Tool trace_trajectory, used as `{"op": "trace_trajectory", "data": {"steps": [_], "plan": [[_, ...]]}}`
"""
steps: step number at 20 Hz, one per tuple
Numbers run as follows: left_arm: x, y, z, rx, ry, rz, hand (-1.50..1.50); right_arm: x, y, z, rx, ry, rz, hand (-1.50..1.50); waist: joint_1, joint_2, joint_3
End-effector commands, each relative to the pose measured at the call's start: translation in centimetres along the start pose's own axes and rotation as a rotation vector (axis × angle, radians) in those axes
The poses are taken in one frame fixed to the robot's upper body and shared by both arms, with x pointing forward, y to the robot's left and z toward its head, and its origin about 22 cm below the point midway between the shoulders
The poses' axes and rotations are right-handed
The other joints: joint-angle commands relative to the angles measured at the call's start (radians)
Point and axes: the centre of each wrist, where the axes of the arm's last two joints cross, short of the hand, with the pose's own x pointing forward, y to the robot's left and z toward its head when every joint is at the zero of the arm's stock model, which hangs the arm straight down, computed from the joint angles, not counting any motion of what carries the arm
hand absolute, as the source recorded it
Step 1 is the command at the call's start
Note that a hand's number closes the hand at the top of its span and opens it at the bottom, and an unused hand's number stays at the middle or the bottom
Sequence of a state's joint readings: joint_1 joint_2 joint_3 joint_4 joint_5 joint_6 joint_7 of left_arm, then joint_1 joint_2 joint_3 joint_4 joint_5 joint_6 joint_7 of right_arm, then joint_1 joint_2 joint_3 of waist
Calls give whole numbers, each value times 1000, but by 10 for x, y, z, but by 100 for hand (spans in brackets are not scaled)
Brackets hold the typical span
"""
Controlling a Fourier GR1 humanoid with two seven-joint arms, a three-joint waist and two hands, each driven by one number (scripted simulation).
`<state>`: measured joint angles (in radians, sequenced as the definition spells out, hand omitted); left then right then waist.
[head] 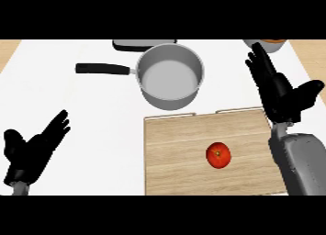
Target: Pick the tomato from the tray and place it in the pot
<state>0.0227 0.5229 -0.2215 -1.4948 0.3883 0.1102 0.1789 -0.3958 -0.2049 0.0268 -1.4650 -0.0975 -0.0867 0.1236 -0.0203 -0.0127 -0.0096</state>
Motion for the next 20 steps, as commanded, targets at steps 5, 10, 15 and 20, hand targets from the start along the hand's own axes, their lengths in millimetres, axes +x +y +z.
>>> {"op": "trace_trajectory", "data": {"steps": [5,10,15,20], "plan": [[82,3,-22,166,-371,43,0,11,-12,-24,441,-126,134,150,59,27,13],[105,-22,-27,168,-407,114,0,-36,-36,-11,547,-217,442,-150,54,32,14],[97,-27,-26,193,-411,107,0,-40,-61,-29,632,-411,317,-150,46,20,12],[110,-21,-27,204,-382,95,0,-6,-62,-55,791,-367,430,-150,34,14,10]]}}
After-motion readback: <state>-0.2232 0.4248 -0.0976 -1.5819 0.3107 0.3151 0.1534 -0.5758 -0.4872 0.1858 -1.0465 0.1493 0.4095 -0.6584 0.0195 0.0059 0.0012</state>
